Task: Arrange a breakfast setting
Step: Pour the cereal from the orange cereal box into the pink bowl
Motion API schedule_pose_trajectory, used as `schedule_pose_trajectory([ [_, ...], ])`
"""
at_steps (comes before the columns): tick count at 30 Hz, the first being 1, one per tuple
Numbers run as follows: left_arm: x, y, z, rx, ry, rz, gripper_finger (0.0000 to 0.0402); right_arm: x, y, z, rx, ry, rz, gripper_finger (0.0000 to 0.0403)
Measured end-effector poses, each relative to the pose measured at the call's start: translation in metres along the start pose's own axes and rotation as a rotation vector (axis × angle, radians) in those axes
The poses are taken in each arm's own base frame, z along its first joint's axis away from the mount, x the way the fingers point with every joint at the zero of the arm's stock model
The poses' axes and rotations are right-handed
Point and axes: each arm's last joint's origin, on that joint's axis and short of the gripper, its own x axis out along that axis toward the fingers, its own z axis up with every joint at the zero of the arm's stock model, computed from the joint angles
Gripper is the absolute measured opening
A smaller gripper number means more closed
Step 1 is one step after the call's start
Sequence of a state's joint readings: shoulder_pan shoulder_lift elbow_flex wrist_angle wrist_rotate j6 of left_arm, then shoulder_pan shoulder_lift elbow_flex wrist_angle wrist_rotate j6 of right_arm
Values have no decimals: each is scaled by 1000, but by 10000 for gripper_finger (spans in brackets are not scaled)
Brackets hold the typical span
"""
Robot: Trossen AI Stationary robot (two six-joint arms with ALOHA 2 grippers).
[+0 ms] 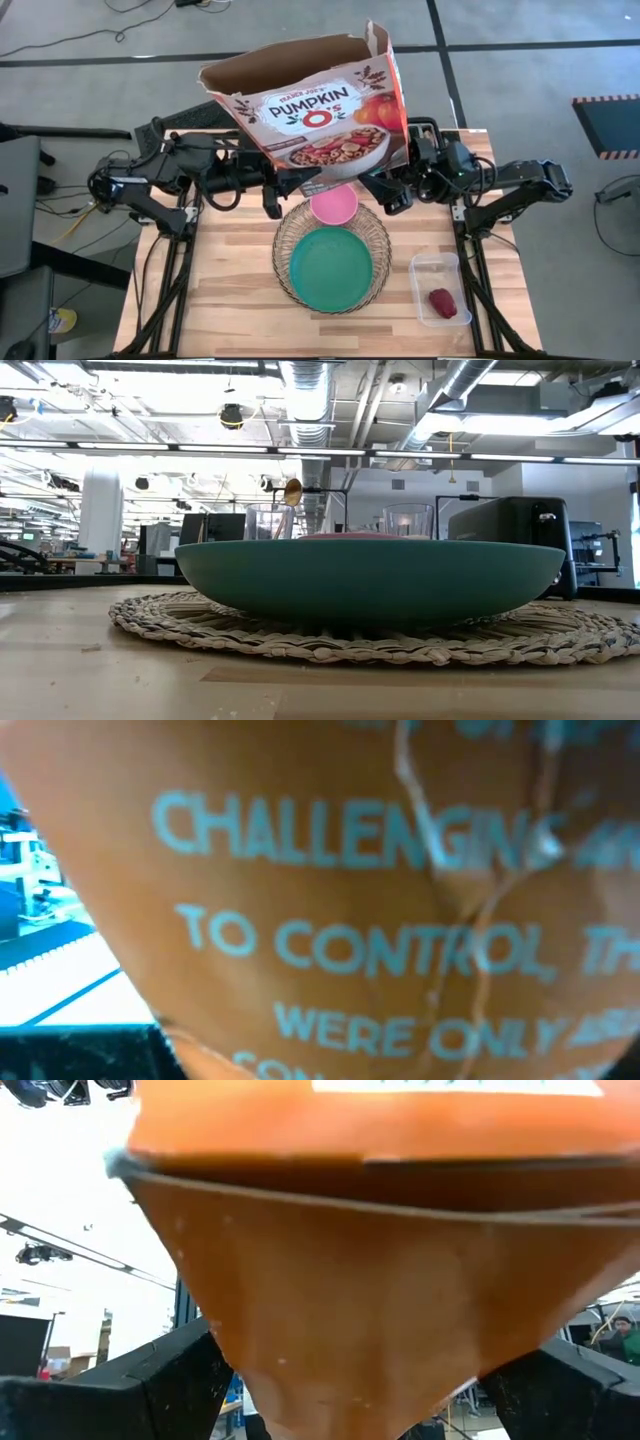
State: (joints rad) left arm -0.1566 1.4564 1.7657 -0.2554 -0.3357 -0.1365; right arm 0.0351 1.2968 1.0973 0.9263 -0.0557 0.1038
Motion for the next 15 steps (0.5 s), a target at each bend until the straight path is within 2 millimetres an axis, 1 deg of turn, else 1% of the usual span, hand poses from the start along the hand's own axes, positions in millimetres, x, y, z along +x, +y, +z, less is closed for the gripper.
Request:
schedule_pose_trajectory([
  [3,5,-1,-3,-6,4,-9,202,0,-3,1,-7,-9,-4,398],
  [10,10,-3,-7,-14,7,-15,202,0,0,3,-5,-24,28,395],
  [12,10,-3,-7,-13,8,-13,202,0,0,3,-4,-20,28,387],
  [15,9,-3,-6,-14,7,-13,202,0,0,2,-1,-18,28,363],
])
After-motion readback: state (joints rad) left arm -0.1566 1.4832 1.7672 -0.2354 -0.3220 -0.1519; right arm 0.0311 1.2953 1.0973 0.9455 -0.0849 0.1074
